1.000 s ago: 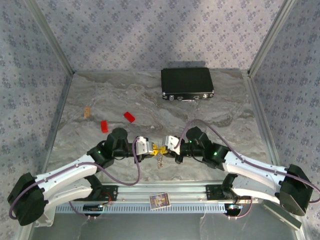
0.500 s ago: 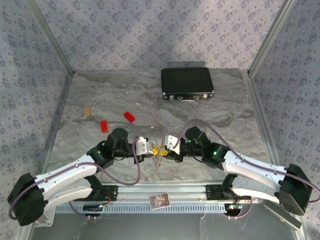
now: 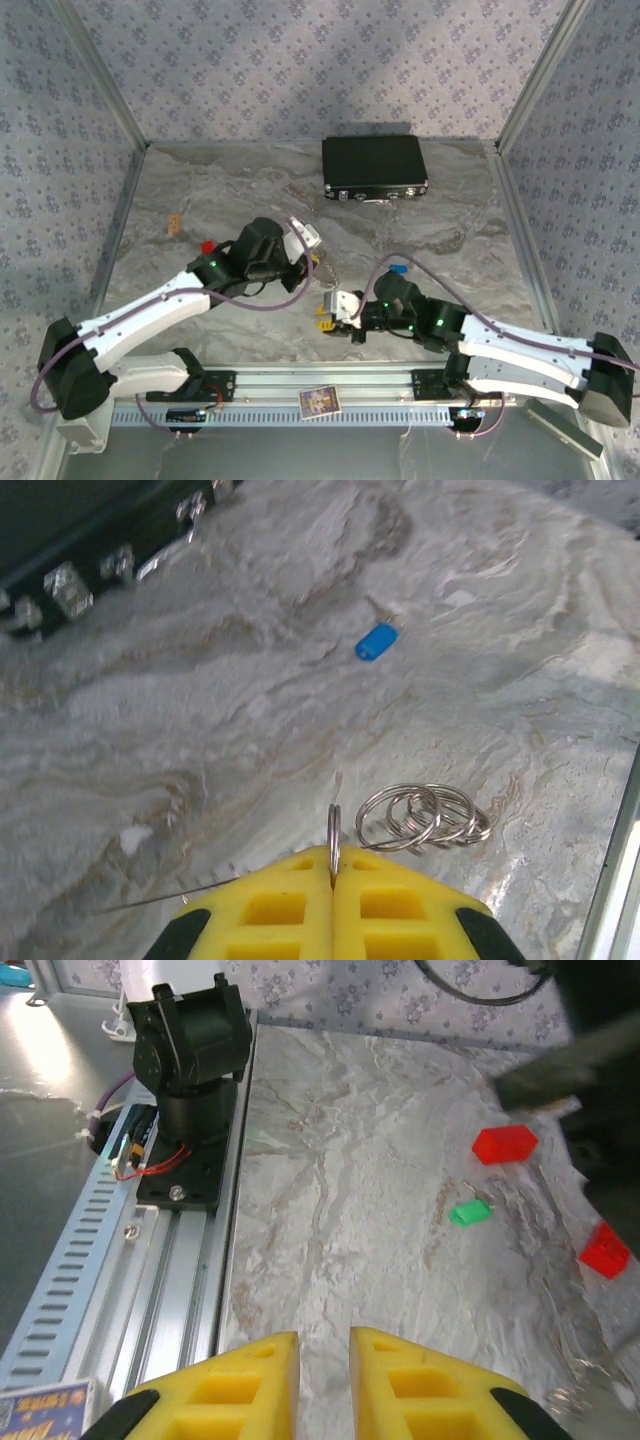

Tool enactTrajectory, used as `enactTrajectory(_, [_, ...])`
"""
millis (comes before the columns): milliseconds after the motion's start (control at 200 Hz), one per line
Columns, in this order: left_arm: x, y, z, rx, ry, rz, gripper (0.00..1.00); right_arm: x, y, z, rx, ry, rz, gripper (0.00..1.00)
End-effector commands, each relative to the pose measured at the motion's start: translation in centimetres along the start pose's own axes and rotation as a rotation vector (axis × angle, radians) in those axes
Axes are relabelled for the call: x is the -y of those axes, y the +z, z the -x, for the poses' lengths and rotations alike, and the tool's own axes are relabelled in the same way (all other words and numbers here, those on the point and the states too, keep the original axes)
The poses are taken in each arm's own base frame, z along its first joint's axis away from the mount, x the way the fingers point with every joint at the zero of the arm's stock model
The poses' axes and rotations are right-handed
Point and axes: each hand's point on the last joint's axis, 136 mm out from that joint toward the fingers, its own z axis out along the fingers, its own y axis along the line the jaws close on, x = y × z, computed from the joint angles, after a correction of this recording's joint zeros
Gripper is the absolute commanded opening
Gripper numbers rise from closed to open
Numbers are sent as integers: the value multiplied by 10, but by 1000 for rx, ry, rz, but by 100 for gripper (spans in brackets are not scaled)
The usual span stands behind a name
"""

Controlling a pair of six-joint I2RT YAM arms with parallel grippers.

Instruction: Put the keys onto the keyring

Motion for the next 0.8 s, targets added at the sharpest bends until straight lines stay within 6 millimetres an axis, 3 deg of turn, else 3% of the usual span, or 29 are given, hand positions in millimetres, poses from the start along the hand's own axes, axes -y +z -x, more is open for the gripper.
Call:
enactTrajectory(0, [-8, -5, -7, -111, -185, 110, 0, 21, 12, 11, 89, 5, -115, 20])
enactTrajectory(220, [-7, -10, 5, -219, -477, 176, 0, 39, 36, 0, 97, -5, -181, 19])
enactTrajectory(380, [-2, -16, 17, -234, -617, 184, 0, 57, 42, -11, 84, 7, -267, 17])
enactTrajectory(590, [12, -20, 24, -315, -819, 161, 0, 70, 29, -26, 75, 35, -335, 22])
enactTrajectory(800, [21, -16, 22, -360, -1019, 102, 0, 75, 11, -26, 113, 26, -387, 26])
